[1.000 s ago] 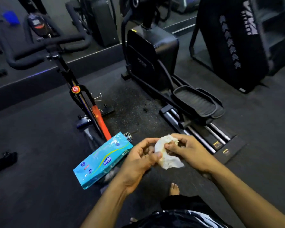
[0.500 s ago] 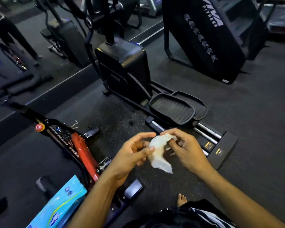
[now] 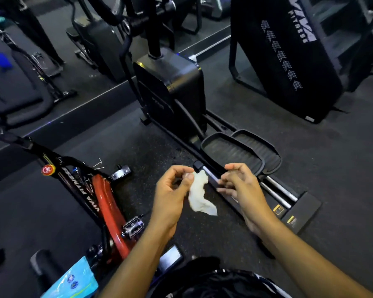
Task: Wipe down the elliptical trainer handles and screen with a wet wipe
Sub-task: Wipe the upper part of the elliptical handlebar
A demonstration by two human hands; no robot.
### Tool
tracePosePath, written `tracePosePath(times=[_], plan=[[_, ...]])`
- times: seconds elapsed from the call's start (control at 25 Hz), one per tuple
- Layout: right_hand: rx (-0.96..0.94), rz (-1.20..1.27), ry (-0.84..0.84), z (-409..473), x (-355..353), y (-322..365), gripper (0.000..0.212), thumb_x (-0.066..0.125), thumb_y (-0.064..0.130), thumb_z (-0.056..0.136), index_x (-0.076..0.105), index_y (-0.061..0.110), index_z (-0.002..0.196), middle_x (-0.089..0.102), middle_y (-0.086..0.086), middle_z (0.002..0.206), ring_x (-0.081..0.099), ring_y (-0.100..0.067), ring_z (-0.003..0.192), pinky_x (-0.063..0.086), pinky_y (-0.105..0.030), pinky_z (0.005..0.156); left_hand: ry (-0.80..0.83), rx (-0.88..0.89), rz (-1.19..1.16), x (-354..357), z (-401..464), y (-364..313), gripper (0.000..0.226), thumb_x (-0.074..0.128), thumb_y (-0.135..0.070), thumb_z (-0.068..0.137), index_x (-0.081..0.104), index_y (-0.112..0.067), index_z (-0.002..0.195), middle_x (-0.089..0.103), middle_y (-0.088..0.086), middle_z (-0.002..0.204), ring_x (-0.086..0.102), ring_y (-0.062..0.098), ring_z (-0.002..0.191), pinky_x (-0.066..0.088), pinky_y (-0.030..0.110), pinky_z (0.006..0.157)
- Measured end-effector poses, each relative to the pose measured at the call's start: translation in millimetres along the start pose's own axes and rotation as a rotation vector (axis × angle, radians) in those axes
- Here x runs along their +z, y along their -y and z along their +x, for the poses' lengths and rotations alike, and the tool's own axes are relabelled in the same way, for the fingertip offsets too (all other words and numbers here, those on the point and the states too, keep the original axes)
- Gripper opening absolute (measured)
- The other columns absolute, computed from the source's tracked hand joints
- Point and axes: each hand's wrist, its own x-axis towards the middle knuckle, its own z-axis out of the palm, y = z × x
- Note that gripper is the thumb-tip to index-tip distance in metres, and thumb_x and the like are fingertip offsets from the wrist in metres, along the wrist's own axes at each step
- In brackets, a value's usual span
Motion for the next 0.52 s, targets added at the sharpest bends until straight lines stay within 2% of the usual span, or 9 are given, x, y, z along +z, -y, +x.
tracePosePath(times=[0.04, 0.12, 0.2, 0.36, 0.44, 0.52], plan=[[-0.012, -0.014, 0.057, 6.0, 4.9, 7.5, 0.012, 0.061, 0.009, 0.099, 0.062, 0.012, 0.111, 0.065, -0.017, 0.097, 0.067, -0.023, 0.092, 0.060, -0.038, 0.079, -0.010, 0.043, 0.006, -0.8, 10.6, -3.3, 0.015, 0.071, -0.007, 0.096, 0.075, -0.021, 0.099, 0.073, -0.001, 0.095, 0.065, 0.009, 0.083, 0.051, 0.023, 0.073], [-0.015, -0.078, 0.236, 16.3, 18.4, 22.1, 0.028, 0.073, 0.017, 0.092, 0.061, 0.011, 0.117, 0.071, -0.021, 0.100, 0.070, -0.024, 0.093, 0.058, -0.033, 0.078, 0.025, 0.100, -0.013, -1.5, 26.2, -10.7, 0.020, 0.075, -0.007, 0.089, 0.077, -0.021, 0.103, 0.075, 0.008, 0.109, 0.072, 0.016, 0.098, 0.056, 0.026, 0.082], [-0.015, -0.070, 0.296, 30.8, 30.4, 29.3, 0.042, 0.084, 0.019, 0.081, 0.062, 0.012, 0.117, 0.073, -0.022, 0.101, 0.071, -0.028, 0.091, 0.057, -0.039, 0.082, 0.054, 0.115, -0.049, -2.3, 37.5, -16.0, 0.029, 0.079, 0.001, 0.086, 0.075, -0.017, 0.109, 0.076, 0.007, 0.110, 0.073, 0.018, 0.102, 0.057, 0.026, 0.083], [-0.035, 0.176, 0.274, 67.8, 50.5, 44.0, 0.033, 0.084, 0.009, 0.075, 0.068, 0.013, 0.104, 0.071, -0.015, 0.097, 0.070, -0.031, 0.092, 0.059, -0.040, 0.071, 0.006, 0.088, -0.222, -14.3, 67.1, -19.2, 0.035, 0.081, 0.001, 0.081, 0.074, -0.023, 0.106, 0.071, 0.002, 0.096, 0.061, 0.012, 0.081, 0.051, 0.022, 0.063], [-0.059, 0.113, 0.299, 80.0, 58.1, 48.5, 0.024, 0.081, 0.013, 0.080, 0.072, 0.019, 0.101, 0.072, -0.012, 0.099, 0.070, -0.029, 0.091, 0.057, -0.035, 0.064, -0.040, 0.043, -0.306, -19.7, 78.6, -20.2, 0.036, 0.082, -0.007, 0.083, 0.071, -0.023, 0.114, 0.069, 0.000, 0.101, 0.062, 0.011, 0.085, 0.054, 0.022, 0.070], [-0.143, -0.030, 0.321, 92.4, 65.4, 52.1, 0.018, 0.077, 0.013, 0.088, 0.075, 0.025, 0.101, 0.075, -0.009, 0.100, 0.072, -0.026, 0.091, 0.057, -0.034, 0.067, -0.029, -0.052, -0.297, -21.0, 87.9, -23.5, 0.034, 0.079, -0.026, 0.091, 0.068, -0.029, 0.123, 0.071, 0.004, 0.112, 0.068, 0.015, 0.097, 0.058, 0.030, 0.081]])
